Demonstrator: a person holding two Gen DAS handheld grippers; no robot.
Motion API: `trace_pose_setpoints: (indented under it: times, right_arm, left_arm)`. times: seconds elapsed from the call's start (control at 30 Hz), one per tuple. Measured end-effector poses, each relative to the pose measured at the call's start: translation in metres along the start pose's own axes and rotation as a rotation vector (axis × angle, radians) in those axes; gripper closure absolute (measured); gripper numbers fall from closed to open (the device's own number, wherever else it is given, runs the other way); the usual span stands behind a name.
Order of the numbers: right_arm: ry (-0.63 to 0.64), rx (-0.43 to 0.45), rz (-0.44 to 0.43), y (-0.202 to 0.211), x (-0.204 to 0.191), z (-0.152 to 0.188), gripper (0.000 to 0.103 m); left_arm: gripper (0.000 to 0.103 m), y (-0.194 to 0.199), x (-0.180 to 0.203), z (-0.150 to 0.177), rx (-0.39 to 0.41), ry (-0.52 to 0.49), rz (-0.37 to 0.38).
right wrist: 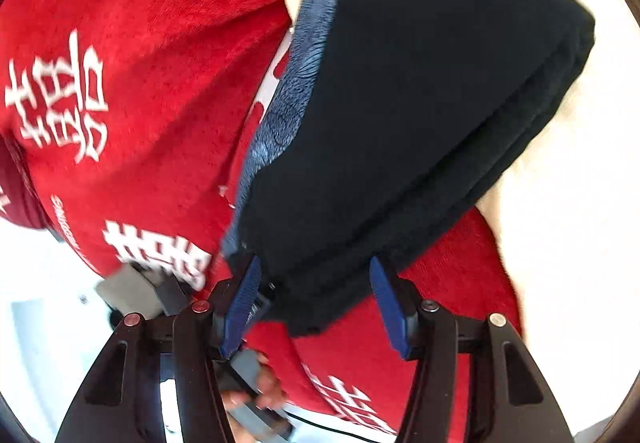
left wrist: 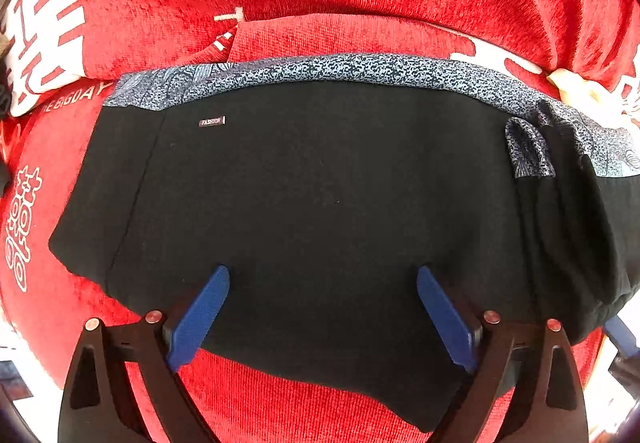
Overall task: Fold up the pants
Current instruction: 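Fold the held trouser end over onto the strip with the right gripper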
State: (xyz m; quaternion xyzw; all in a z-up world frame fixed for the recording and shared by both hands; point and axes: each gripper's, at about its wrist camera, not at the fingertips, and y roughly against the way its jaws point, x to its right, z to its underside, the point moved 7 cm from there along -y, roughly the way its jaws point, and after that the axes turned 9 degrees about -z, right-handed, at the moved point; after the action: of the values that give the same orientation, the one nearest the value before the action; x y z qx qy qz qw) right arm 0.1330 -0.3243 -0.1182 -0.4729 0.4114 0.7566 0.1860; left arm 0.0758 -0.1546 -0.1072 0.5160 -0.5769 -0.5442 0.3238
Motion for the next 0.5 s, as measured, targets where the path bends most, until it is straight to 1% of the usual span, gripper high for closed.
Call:
trace_pose_setpoints:
  times: [0.07,0.17,0.27,0.3,0.33,0.37,0.43,0.47,0.5]
  right_arm:
    - [-0.032,0.001,-0.031,-0.003,0.001,0.001,0.042]
    - [-0.084,-0.013,-0.027,-0.012,0.008,0.005,0.042]
    - [-0.126,0.013,-0.033,-0.02,0.016,-0.001,0.042]
    - [-0.145,0.028,-0.039,-0.023,0.017,-0.005,0.06]
    - [-0.158,0.038,-0.035,-0.024,0.017,-0.008,0.08]
    - [-0.16,0.042,-0.046,-0.023,0.013,-0.01,0.091]
    - [-0.115,0.056,-0.109,-0.02,-0.006,-0.01,0.091]
    - [-0.086,0.044,-0.117,-0.02,-0.015,-0.007,0.091]
    - [-0.062,0.035,-0.105,-0.021,-0.019,-0.003,0.091]
  left_arm:
    - [0.007,0.0,0.0,0.0,0.002,-0.001,-0.002]
    - [0.007,0.0,-0.001,0.001,0.003,0.002,-0.004]
    - [0.006,-0.001,-0.002,0.0,-0.01,0.01,-0.001]
    - [0.006,-0.001,-0.003,-0.001,-0.014,0.011,0.0]
    - [0.006,-0.002,-0.003,-0.001,-0.015,0.01,0.0]
    - [0.006,-0.003,-0.003,-0.001,-0.011,0.007,-0.001]
    - [0.005,-0.004,-0.003,-0.001,0.0,0.006,-0.002]
    - [0.005,-0.003,-0.003,-0.001,0.003,0.007,-0.004]
    - [0.005,-0.004,-0.003,-0.001,0.0,0.01,-0.003]
